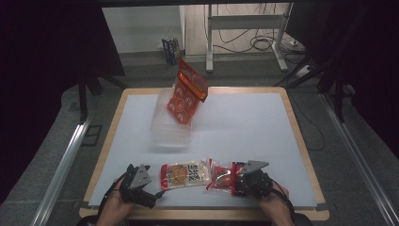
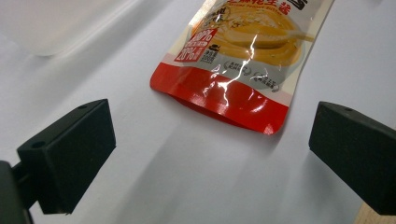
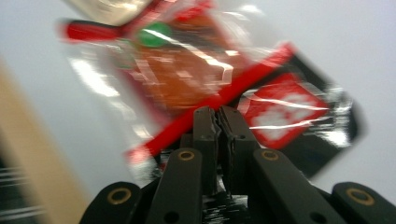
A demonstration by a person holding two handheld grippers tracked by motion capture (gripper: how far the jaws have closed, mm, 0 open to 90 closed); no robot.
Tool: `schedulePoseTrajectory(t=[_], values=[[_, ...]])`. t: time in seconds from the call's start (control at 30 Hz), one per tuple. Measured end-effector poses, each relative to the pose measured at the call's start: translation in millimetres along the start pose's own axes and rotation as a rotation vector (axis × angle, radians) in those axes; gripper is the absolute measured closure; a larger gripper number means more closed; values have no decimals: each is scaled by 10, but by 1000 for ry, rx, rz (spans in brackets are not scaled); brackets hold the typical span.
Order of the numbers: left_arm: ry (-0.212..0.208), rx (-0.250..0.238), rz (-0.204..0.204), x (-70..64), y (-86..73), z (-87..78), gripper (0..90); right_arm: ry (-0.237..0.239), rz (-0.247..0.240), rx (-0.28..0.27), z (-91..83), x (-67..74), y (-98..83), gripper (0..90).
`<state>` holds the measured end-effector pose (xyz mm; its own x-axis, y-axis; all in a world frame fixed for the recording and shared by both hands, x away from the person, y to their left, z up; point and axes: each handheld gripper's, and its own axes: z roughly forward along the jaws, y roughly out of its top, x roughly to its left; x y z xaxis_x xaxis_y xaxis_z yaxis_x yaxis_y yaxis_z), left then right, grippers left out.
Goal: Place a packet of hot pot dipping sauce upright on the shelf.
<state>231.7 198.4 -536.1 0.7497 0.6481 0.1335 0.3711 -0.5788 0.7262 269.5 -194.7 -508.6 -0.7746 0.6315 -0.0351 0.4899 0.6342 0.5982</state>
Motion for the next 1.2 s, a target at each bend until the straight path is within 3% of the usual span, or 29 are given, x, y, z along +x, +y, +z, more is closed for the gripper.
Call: schedulePoseTrajectory(t=[0.07, 0.33, 0.47, 0.63, 0.9, 1.07, 1.2], values=[[0, 0, 0, -1, 0, 0, 5, 57, 10, -1, -12, 48, -25, 841], [0, 4, 9, -11, 4, 6, 5, 96, -80, 3, 18, 245, -12, 839], [1, 7, 8, -11, 3, 12, 5, 78, -132, 11, 75, 294, 35, 879], [1, 7, 11, -13, 3, 12, 5, 87, -72, 7, 97, 188, 53, 887], [4, 10, 14, -18, 3, 14, 6, 30, -71, 15, 84, 124, 78, 888], [5, 14, 15, -17, 2, 21, 7, -41, -50, 15, 35, 117, 102, 887], [6, 16, 17, -20, 3, 23, 7, 66, -28, -3, 88, 234, 136, 887]])
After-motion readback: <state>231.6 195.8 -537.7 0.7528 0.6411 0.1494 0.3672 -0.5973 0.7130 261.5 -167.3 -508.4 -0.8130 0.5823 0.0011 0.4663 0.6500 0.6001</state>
